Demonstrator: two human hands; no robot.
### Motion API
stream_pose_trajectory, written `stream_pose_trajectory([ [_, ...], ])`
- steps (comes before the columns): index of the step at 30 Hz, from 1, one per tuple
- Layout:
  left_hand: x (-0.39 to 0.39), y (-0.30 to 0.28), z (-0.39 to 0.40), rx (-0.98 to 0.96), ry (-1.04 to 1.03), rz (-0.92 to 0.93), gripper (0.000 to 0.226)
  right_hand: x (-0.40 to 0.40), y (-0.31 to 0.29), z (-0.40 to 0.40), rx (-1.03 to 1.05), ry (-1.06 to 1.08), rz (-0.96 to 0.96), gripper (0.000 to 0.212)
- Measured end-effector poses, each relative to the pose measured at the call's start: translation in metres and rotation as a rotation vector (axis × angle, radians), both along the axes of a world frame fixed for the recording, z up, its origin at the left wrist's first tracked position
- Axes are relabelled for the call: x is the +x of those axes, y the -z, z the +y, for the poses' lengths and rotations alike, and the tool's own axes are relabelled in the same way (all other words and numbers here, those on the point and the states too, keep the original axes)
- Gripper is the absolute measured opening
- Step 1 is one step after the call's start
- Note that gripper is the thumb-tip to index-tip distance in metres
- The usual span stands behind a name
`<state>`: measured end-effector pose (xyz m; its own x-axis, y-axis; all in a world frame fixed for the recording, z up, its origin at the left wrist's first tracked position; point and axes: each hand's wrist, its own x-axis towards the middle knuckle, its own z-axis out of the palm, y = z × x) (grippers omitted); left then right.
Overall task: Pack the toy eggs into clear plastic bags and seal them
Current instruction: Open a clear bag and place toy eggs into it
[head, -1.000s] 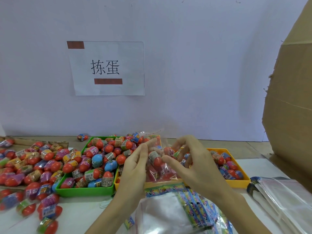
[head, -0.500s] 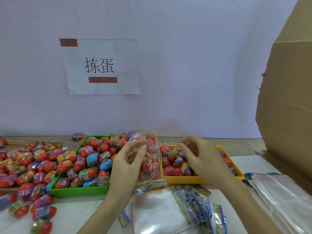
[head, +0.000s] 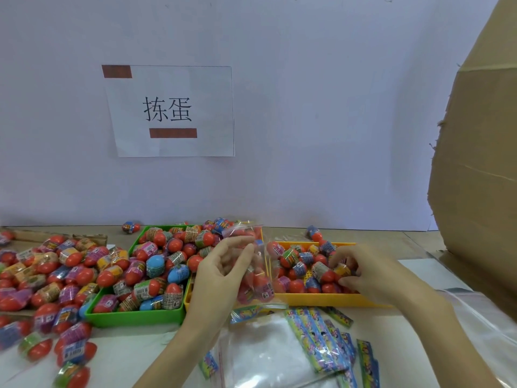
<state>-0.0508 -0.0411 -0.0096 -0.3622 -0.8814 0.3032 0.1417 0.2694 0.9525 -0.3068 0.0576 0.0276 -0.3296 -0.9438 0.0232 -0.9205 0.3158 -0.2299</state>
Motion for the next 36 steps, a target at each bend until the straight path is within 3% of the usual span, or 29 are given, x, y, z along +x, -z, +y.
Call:
stream_pose_trajectory([
  [3,0.0,0.0,0.0,-0.095,0.015,-0.077,0.022,0.002,-0.006,-0.001,-0.288,-0.009,-0.097,0.01],
  [6,-0.002,0.005,0.002,-0.157,0.07,-0.147,0.028,0.018,-0.019,-0.002,-0.64,-0.09,-0.503,0.025],
  [9,-0.005,0.008,0.006,-0.2,0.1,-0.227,0.039,0.04,-0.028,0.0,-0.715,-0.258,-0.997,0.033],
  [11,-0.006,0.01,0.008,-0.226,0.102,-0.25,0.042,0.054,-0.028,0.0,-0.704,-0.347,-1.086,0.035],
  [17,-0.008,0.009,0.012,-0.268,0.086,-0.234,0.038,0.079,-0.016,-0.005,-0.741,-0.414,-0.903,0.018],
  [24,-0.007,0.004,0.016,-0.322,0.024,-0.193,0.036,0.081,-0.003,-0.011,-0.777,-0.327,-0.27,0.023],
  [27,-0.007,0.003,0.017,-0.329,0.022,-0.208,0.037,0.081,-0.002,-0.012,-0.768,-0.334,-0.216,0.03],
  [31,-0.007,0.003,0.018,-0.321,0.019,-0.22,0.039,0.08,-0.004,-0.009,-0.756,-0.374,-0.108,0.019],
  [36,-0.006,0.002,0.017,-0.285,0.018,-0.203,0.039,0.084,-0.006,-0.007,-0.813,-0.407,-0.087,0.022],
])
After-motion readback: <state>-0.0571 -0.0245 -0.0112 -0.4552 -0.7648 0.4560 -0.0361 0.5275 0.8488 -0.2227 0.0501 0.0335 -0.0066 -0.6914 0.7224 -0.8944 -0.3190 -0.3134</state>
